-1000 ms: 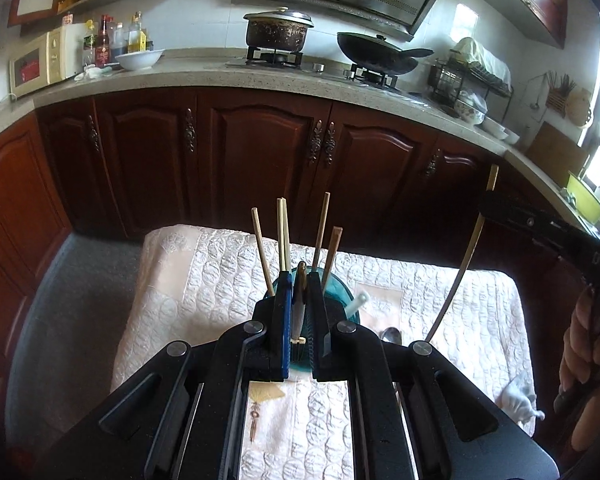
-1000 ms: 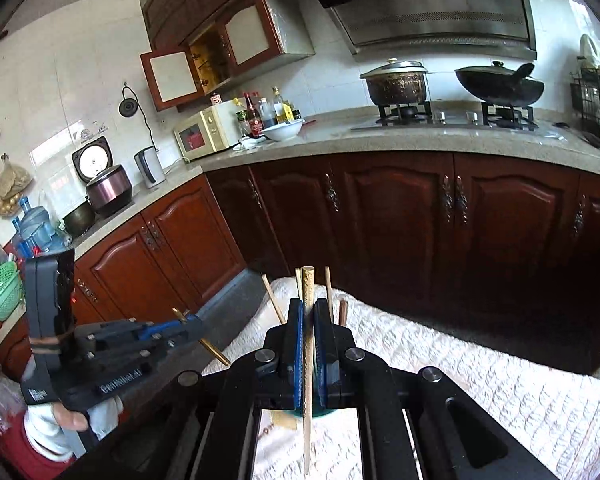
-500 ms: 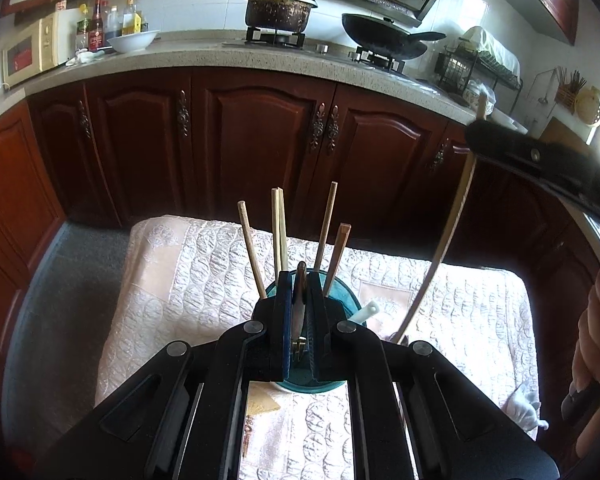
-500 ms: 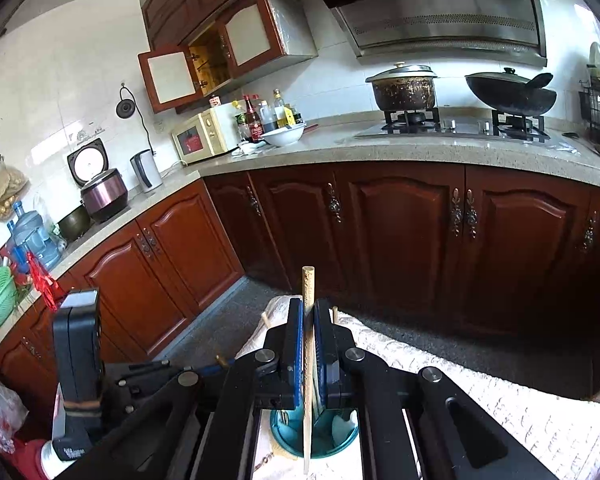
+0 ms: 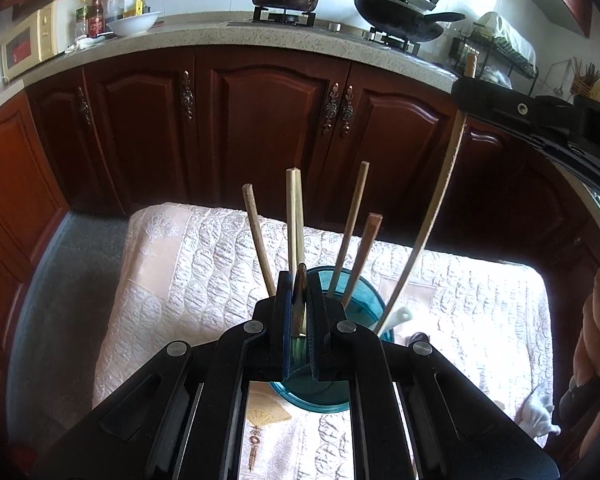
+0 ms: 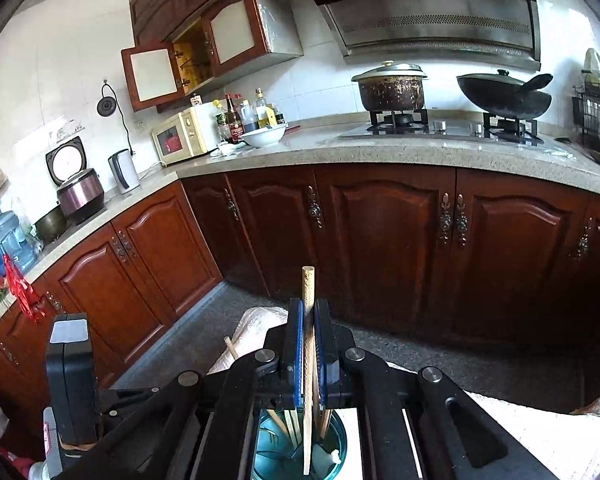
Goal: Organize utensils
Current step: 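Lower the fork and chopstick into the cup and open both tools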
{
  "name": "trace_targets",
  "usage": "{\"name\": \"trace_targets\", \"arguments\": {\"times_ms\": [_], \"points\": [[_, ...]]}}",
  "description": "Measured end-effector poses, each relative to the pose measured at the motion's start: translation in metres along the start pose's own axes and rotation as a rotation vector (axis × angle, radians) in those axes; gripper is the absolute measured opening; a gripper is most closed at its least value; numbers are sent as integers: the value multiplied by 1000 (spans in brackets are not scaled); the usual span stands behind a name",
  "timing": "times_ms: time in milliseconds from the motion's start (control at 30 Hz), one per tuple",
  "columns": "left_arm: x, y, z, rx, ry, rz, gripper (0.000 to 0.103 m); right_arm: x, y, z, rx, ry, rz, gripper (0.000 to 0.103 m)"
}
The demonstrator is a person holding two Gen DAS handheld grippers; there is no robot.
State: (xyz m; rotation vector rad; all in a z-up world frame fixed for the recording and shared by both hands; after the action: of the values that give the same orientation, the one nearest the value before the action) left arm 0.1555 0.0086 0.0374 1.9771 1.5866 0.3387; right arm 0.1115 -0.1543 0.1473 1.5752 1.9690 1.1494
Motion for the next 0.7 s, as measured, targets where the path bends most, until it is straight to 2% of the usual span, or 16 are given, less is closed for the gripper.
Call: {"name": "trace_targets", "arguments": {"times_ms": [267, 700], "points": [[1, -8, 17, 28, 25, 14, 5, -7, -13, 30, 32, -17, 7, 5], [-1, -33, 54, 87, 63, 5, 5, -20, -48, 66, 128, 11, 50, 5]]}}
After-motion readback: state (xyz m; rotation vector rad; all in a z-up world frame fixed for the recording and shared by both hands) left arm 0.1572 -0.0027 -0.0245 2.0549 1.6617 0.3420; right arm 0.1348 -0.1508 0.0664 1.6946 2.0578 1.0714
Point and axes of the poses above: each gripper's, at about its wrist camera, not at the fingertips, and z roughly the way its jaws point, x to its left, y to its top, the point moved 6 cm from there along z, roughly the way its jaws point, and after that the axes turned 6 degrees about x, right-handed, at the moved point
